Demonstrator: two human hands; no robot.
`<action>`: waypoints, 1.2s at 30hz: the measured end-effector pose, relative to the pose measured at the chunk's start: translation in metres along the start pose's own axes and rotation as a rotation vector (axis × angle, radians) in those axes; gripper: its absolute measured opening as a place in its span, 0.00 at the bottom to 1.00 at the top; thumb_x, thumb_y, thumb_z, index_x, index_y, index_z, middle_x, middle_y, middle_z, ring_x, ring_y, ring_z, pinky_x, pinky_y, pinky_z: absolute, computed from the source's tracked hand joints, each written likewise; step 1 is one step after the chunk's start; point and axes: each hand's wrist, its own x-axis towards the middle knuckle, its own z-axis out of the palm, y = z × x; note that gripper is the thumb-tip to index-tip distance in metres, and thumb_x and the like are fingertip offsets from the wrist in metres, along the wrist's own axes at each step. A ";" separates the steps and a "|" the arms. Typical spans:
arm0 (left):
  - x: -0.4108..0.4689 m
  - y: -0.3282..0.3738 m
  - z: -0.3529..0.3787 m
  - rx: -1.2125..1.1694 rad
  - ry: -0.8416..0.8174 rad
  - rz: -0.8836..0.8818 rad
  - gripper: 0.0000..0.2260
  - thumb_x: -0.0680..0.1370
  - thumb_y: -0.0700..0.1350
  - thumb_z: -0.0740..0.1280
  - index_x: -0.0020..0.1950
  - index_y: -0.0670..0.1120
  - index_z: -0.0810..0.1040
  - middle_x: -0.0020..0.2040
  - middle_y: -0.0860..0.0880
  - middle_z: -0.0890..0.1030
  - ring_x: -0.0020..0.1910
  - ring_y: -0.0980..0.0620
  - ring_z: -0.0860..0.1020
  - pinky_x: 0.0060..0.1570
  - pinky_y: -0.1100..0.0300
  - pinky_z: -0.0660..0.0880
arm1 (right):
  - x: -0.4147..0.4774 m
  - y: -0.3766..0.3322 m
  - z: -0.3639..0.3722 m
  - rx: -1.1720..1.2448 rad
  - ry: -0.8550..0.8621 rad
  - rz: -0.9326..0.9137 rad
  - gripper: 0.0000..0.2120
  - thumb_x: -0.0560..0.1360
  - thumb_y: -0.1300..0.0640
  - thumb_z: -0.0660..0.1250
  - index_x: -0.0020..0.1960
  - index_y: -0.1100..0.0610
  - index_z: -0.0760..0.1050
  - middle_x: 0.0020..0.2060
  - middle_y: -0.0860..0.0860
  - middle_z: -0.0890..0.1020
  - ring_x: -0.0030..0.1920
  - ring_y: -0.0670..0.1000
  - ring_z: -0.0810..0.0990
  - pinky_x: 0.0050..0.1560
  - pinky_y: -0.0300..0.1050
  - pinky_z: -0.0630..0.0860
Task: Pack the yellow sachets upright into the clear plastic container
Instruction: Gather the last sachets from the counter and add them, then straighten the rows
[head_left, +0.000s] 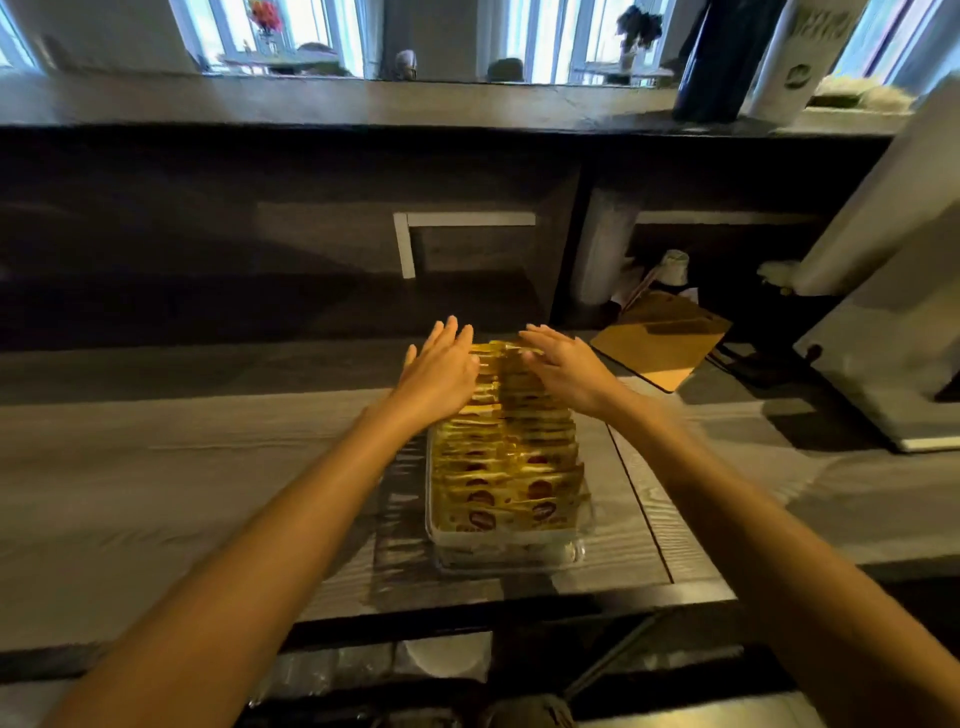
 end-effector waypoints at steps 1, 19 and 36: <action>-0.008 0.004 -0.006 -0.002 0.008 -0.008 0.22 0.83 0.45 0.48 0.77 0.44 0.50 0.78 0.46 0.47 0.77 0.50 0.45 0.74 0.49 0.45 | -0.007 -0.005 -0.005 0.009 0.016 0.017 0.22 0.82 0.53 0.51 0.74 0.56 0.58 0.76 0.52 0.58 0.77 0.51 0.52 0.76 0.55 0.46; -0.095 0.004 0.048 0.223 -0.069 -0.009 0.28 0.81 0.57 0.45 0.77 0.46 0.40 0.78 0.45 0.40 0.77 0.47 0.40 0.75 0.50 0.48 | -0.087 -0.018 0.055 -0.169 -0.069 0.198 0.28 0.80 0.44 0.38 0.76 0.54 0.39 0.77 0.51 0.40 0.77 0.50 0.38 0.76 0.52 0.48; -0.125 -0.027 0.052 -0.326 -0.131 -0.037 0.56 0.69 0.59 0.70 0.68 0.50 0.22 0.74 0.48 0.29 0.75 0.50 0.38 0.73 0.52 0.51 | -0.149 0.004 0.080 0.485 0.113 0.155 0.46 0.69 0.39 0.67 0.75 0.46 0.42 0.76 0.47 0.54 0.74 0.44 0.55 0.72 0.43 0.58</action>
